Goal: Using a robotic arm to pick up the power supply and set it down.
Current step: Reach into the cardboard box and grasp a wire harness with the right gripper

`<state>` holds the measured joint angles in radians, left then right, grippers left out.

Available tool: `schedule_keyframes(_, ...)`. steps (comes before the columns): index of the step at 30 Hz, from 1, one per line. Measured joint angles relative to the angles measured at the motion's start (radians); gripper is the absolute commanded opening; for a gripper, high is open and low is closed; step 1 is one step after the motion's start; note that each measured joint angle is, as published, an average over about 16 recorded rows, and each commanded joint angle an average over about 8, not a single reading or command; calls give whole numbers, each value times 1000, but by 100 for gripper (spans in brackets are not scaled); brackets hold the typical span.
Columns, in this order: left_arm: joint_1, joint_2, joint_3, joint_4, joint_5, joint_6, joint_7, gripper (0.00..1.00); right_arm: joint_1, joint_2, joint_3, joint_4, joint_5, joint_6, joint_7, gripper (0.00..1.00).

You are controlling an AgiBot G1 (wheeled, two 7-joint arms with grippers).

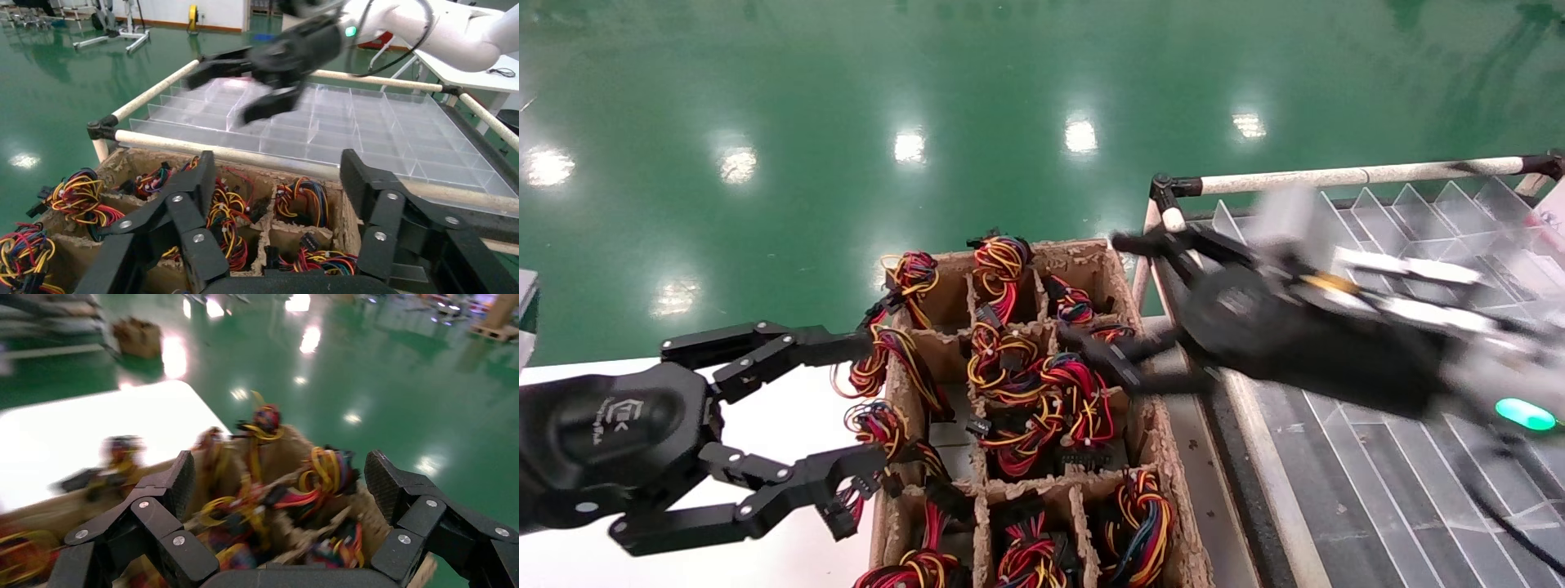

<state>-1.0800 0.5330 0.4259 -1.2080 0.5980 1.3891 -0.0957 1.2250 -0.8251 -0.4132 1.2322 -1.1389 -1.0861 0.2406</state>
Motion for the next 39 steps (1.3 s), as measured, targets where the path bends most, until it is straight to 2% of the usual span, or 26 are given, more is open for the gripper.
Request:
schedule_keyframes(4,0,0,0,0,0,0,0,0,71,-112,-72,-54,-146,108,38,100)
schedule_keyframes(5,0,0,0,0,0,0,0,0,88,-140,-90,-71,-182,132,47,96)
schedule_keyframes(7,0,0,0,0,0,0,0,0,122,-194,-124,-111,-248,174,65,78)
schedule_keyframes(12,0,0,0,0,0,0,0,0,193,-305,-189,-215,-378,250,102,16)
schedule_keyframes(14,0,0,0,0,0,0,0,0,214,-337,-206,-250,-414,271,114,2)
schedule_keyframes(23,0,0,0,0,0,0,0,0,264,-393,-246,-323,-504,311,174,0)
schedule_keyframes(39,0,0,0,0,0,0,0,0,245,-353,-271,-261,-566,303,269,0)
